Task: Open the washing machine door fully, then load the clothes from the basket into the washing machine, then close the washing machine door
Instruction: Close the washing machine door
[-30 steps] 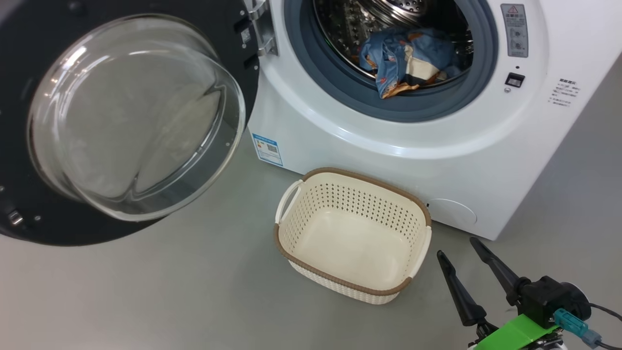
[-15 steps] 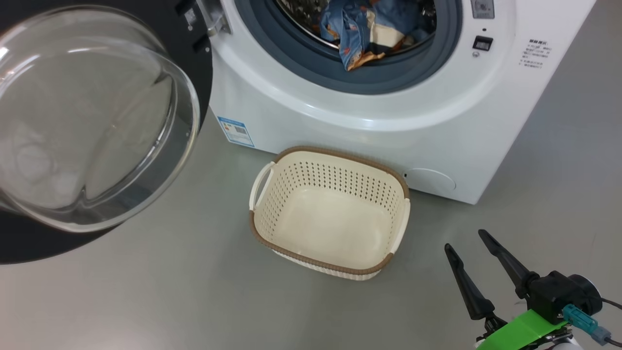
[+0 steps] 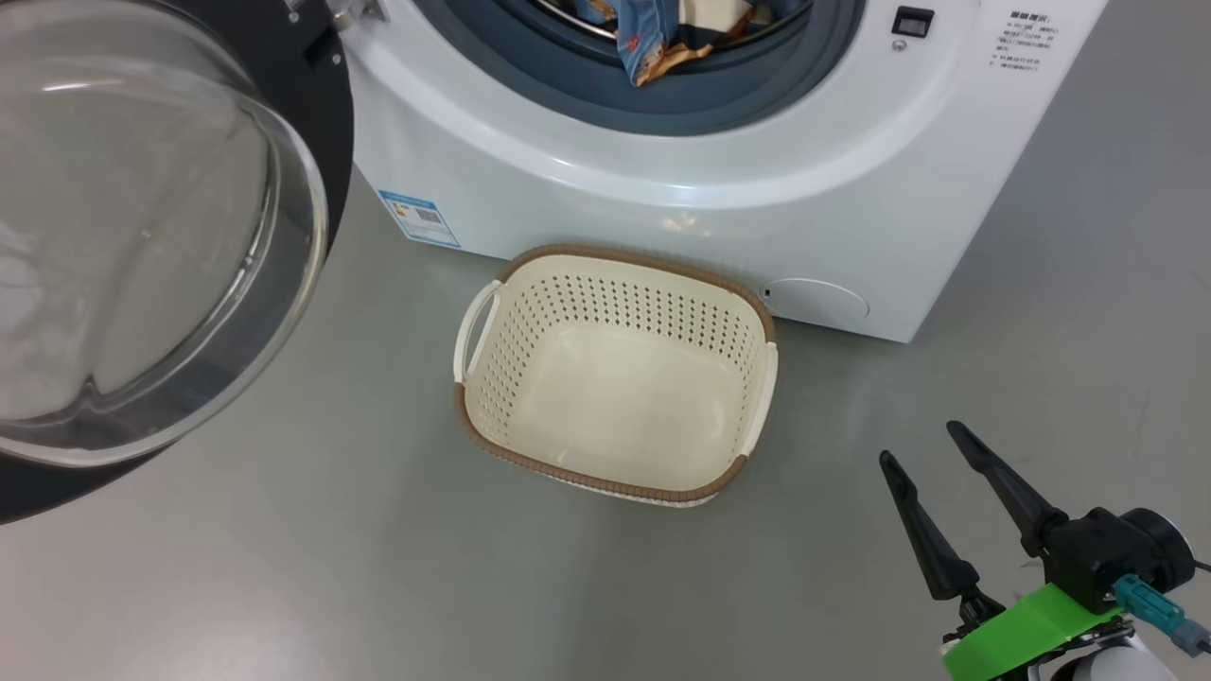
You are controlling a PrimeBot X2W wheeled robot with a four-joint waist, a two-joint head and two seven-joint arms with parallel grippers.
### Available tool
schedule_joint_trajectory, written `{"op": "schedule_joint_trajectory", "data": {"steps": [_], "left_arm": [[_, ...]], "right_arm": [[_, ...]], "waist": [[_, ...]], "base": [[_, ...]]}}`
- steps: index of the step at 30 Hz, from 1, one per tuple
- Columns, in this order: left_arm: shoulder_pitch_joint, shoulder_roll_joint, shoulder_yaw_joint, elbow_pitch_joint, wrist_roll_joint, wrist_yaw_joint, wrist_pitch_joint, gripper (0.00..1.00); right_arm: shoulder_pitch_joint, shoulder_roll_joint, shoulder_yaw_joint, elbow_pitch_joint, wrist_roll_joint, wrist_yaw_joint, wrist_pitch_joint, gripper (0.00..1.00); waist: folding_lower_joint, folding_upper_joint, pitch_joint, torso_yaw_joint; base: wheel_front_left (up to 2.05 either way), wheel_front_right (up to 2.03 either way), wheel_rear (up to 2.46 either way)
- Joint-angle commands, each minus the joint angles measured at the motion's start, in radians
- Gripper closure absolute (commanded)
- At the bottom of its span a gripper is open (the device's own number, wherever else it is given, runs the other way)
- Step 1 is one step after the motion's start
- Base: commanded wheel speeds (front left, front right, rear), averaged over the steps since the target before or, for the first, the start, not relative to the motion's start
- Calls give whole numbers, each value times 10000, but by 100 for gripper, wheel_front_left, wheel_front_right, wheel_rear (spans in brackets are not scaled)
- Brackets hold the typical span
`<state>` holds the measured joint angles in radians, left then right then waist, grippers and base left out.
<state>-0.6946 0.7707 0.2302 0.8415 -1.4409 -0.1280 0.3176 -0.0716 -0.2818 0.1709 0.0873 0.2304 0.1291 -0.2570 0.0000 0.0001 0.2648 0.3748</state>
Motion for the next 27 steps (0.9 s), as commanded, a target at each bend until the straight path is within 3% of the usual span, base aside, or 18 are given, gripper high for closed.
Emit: {"op": "schedule_joint_trajectory", "data": {"steps": [1, 14, 27], "left_arm": [[-279, 915, 194, -145, -11, -27, 18, 100], [-290, 600, -327, -247, -312, -27, 1108, 100], [487, 416, -647, -1504, -856, -27, 2728, 100]], "right_arm": [[-149, -121, 128, -275, -98, 16, -48, 0], [-131, -161, 39, -312, -157, 16, -48, 0], [-67, 38, 7, -261, -139, 16, -48, 0]], "waist": [[0, -1, 101, -34], [0, -1, 114, 69], [0, -1, -184, 202]], "base": [[0, 0, 0], [0, 0, 0], [0, 0, 0]]}}
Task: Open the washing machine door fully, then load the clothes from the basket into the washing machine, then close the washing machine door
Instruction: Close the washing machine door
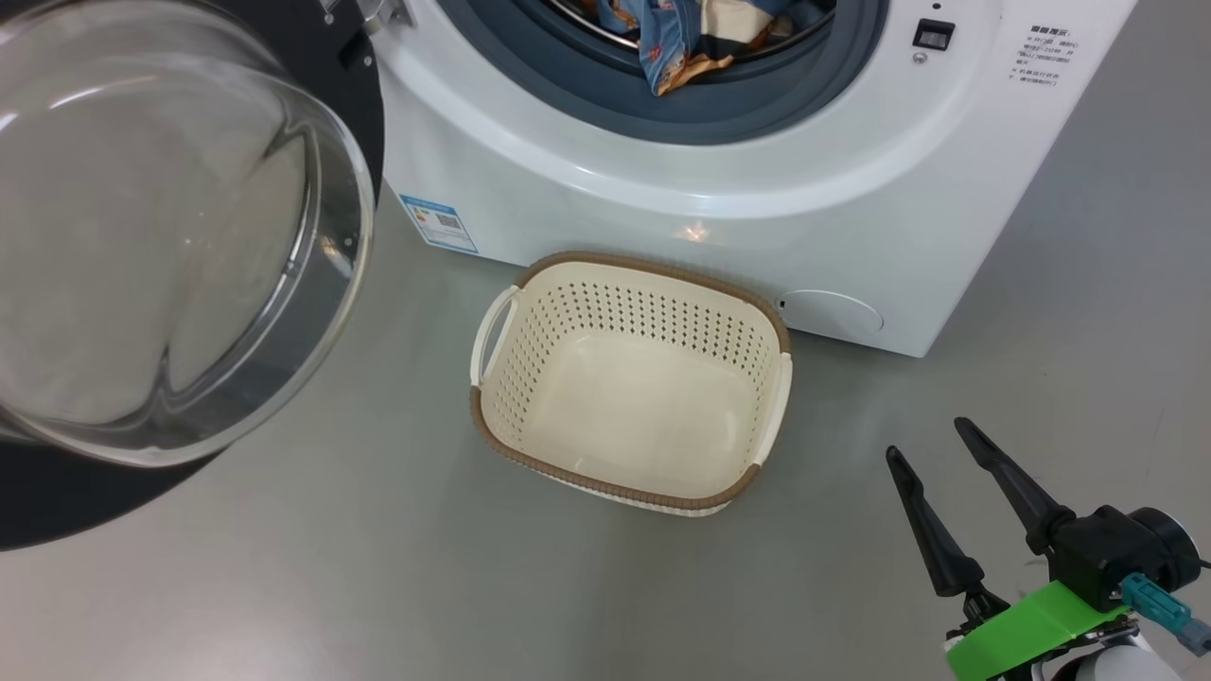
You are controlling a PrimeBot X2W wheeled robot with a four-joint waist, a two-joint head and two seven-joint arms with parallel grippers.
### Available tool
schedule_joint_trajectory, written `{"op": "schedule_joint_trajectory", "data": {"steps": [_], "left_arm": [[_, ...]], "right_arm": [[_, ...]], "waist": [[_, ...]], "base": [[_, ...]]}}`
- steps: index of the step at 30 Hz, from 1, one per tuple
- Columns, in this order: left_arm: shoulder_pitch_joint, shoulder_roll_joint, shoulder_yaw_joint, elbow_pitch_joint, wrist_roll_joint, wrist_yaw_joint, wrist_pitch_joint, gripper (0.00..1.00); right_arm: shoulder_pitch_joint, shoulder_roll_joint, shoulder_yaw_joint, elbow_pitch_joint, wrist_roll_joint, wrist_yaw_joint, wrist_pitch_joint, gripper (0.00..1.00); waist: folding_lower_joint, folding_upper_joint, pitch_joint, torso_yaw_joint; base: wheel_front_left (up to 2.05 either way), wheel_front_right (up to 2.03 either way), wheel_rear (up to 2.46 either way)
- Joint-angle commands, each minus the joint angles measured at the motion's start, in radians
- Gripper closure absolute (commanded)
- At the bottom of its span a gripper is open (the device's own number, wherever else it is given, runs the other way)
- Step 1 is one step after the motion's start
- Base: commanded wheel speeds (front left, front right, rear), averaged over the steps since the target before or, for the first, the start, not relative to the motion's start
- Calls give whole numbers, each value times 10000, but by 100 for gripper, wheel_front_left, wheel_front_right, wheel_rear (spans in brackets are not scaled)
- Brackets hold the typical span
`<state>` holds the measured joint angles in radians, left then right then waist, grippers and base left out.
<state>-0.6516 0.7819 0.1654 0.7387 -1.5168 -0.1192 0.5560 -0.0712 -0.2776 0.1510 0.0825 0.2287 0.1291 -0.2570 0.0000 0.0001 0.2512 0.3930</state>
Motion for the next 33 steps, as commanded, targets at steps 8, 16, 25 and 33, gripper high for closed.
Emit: {"op": "schedule_joint_trajectory", "data": {"steps": [8, 16, 25, 33], "left_arm": [[731, 300, -175, -1609, -136, -115, 722, 100], [1507, 218, -356, -3240, -341, -115, 1189, 100], [2370, 417, -471, -5013, -636, -115, 2019, 100], [3009, 218, -703, -6964, -946, -115, 2781, 100]], "right_arm": [[10, 23, 239, -175, -101, 16, -48, 0], [280, 19, 148, -213, -41, 16, -48, 0], [676, 90, -10, -260, -12, 16, -48, 0], [1042, 172, -227, -341, -11, 16, -48, 0]], "waist": [[0, -1, -260, 94], [0, -1, -647, 176], [0, -1, -1066, 83], [0, -1, -1234, -81]], "base": [[0, 0, 0], [0, 0, 0], [0, 0, 0], [0, 0, 0]]}}
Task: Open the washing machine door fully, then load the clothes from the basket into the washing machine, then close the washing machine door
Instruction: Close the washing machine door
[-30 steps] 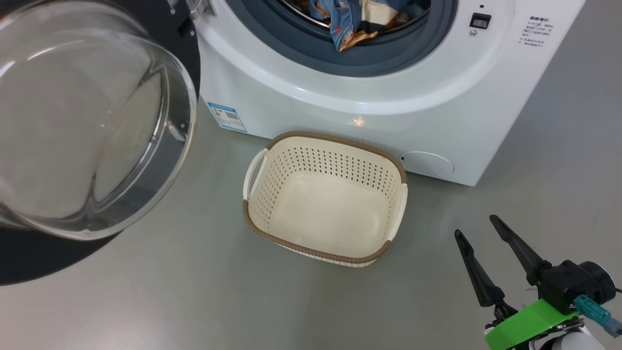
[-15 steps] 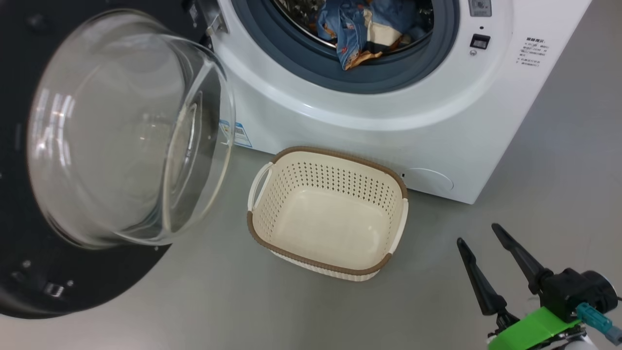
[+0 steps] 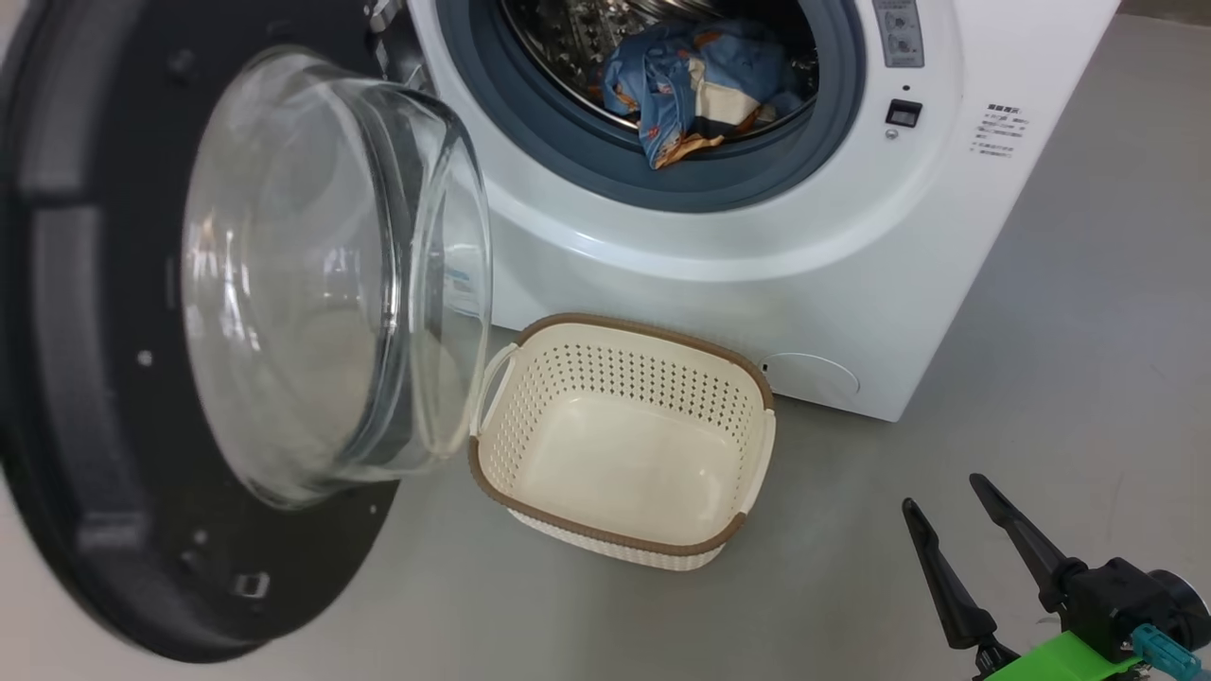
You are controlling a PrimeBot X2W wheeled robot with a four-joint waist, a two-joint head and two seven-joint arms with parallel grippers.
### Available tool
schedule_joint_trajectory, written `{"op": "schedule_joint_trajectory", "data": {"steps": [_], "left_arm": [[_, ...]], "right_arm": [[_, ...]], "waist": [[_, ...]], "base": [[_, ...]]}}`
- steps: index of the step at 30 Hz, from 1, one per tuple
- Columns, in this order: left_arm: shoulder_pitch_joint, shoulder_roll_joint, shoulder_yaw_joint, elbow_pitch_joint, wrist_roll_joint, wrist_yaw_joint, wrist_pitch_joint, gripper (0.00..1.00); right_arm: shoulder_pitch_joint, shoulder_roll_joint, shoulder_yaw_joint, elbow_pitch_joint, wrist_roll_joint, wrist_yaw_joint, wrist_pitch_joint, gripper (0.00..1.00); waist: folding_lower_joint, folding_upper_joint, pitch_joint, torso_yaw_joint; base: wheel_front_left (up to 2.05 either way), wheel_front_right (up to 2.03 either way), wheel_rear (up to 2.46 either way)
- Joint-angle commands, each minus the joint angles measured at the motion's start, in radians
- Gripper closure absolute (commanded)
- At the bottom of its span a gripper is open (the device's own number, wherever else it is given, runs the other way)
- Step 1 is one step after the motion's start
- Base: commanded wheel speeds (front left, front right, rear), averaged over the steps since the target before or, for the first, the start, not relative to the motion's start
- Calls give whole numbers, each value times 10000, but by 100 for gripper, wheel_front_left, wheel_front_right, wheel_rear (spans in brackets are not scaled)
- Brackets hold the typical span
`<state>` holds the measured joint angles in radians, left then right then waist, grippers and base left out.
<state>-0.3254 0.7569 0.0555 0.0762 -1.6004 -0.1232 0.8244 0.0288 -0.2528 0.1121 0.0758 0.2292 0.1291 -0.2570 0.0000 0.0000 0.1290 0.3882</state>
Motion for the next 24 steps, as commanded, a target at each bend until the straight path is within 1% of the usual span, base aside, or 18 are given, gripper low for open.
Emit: {"op": "schedule_joint_trajectory", "data": {"steps": [1, 5, 8, 10, 11, 14, 24], "left_arm": [[-241, 410, 334, -525, -124, -75, 171, 100], [-293, 127, -130, -1485, -122, -75, 629, 100], [-402, -73, -493, -2058, 21, -75, 802, 100], [-518, -313, -672, -2386, 50, -75, 777, 100], [-518, -313, -672, -2386, 50, -75, 777, 100], [-742, -617, -891, -2708, 95, -75, 737, 100], [-1993, -1625, -1771, -2798, 517, -75, 461, 100]], "right_arm": [[58, -75, 154, -279, -18, 16, -48, 0], [14, -2, 138, -322, -38, 16, -48, 0], [-34, 96, 112, -349, -57, 16, -48, 0], [-54, 181, 77, -376, -70, 16, -48, 0], [-54, 181, 77, -376, -70, 16, -48, 0], [-61, 302, 63, -398, -101, 16, -48, 0], [-231, 621, -179, -468, -127, 16, -48, 0]], "waist": [[0, 0, -14, -67], [0, 0, 8, -395], [0, 0, 12, -667], [0, 0, 28, -870], [0, 0, 28, -870], [0, 0, 57, -1218], [0, 0, 331, -2547]], "base": [[0, 0, 0], [0, 0, 0], [0, 0, 0], [0, 0, 0], [0, 0, 0], [0, 0, 0], [0, 0, 0]]}}
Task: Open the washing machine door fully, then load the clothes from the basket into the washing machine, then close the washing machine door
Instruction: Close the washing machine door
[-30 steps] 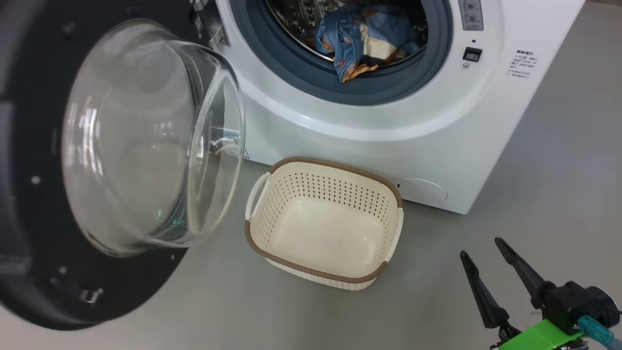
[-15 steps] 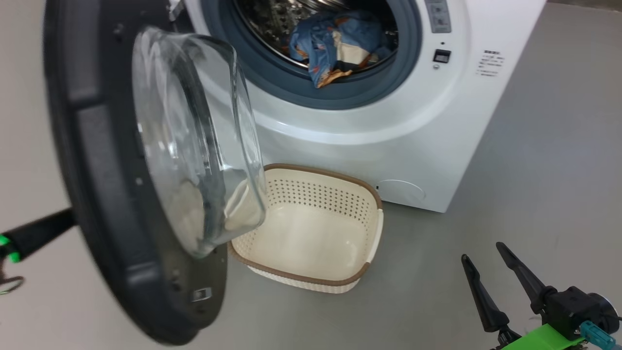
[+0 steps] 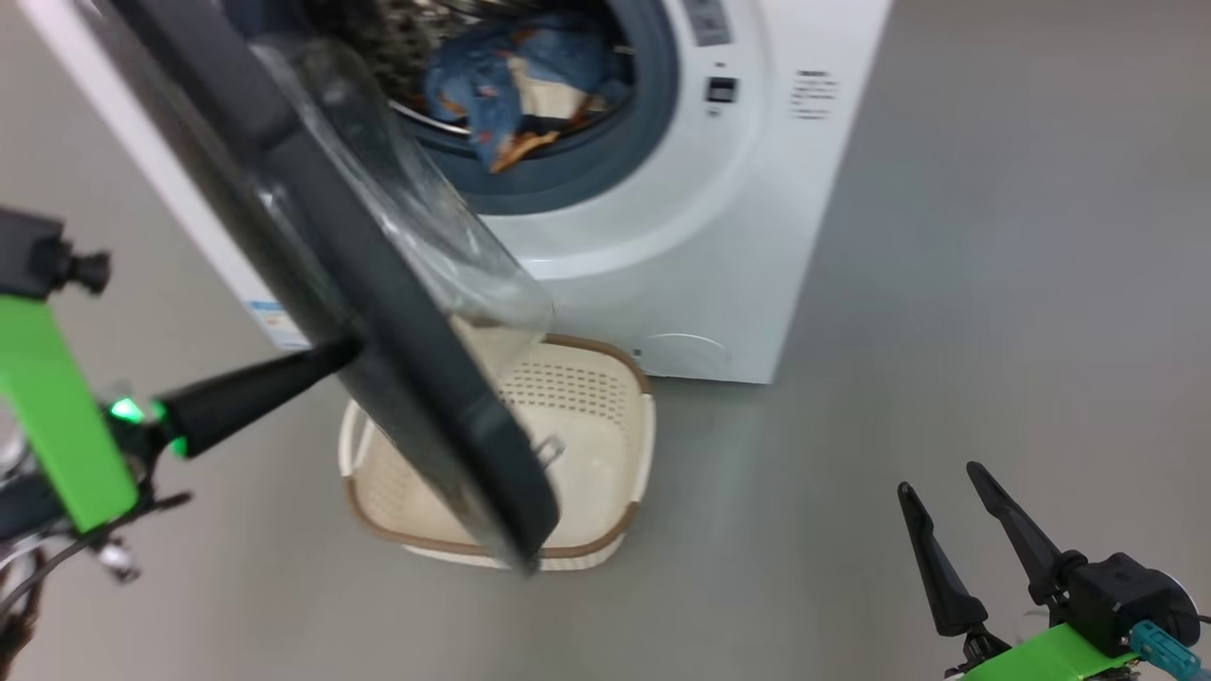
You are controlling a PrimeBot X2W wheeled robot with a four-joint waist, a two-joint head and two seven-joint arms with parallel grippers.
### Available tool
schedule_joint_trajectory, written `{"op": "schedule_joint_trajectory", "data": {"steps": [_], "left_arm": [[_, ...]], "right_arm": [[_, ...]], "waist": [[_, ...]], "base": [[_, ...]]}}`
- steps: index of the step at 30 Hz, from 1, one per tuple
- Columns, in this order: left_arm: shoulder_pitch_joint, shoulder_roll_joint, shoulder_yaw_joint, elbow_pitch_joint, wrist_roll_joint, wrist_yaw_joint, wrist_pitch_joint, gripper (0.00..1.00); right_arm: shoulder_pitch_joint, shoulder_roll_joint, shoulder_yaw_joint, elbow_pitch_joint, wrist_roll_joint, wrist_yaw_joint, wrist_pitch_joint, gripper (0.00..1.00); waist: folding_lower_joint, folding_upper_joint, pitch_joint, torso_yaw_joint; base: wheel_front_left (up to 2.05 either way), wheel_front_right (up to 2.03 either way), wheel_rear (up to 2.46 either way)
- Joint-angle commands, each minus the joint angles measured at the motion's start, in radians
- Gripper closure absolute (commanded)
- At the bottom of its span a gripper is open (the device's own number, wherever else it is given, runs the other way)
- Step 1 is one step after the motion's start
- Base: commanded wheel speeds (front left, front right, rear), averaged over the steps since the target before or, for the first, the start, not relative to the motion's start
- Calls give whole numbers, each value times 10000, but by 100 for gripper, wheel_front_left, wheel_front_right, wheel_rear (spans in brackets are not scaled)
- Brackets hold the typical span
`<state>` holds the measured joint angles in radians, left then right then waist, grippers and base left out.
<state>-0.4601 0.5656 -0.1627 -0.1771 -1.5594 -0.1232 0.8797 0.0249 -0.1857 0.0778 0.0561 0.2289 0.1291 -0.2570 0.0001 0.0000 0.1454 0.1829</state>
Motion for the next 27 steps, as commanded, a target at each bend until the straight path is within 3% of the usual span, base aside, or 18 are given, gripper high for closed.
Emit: {"op": "schedule_joint_trajectory", "data": {"steps": [1, 11, 27], "left_arm": [[-815, 203, 330, -207, 205, -75, -159, 100], [-2196, -410, -350, 959, 855, -75, -1036, 100], [-715, 497, -414, 1215, 1020, -75, -2540, 97]], "right_arm": [[-215, -26, 136, -279, -125, 16, -48, 0], [-444, 258, -61, -349, -157, 16, -48, 0], [-256, 220, -242, -284, -157, 16, -48, 0]], "waist": [[-1, 0, 196, -621], [-1, 0, 461, -1678], [-1, 0, 257, -1383]], "base": [[0, 0, 0], [0, 0, 0], [0, 0, 0]]}}
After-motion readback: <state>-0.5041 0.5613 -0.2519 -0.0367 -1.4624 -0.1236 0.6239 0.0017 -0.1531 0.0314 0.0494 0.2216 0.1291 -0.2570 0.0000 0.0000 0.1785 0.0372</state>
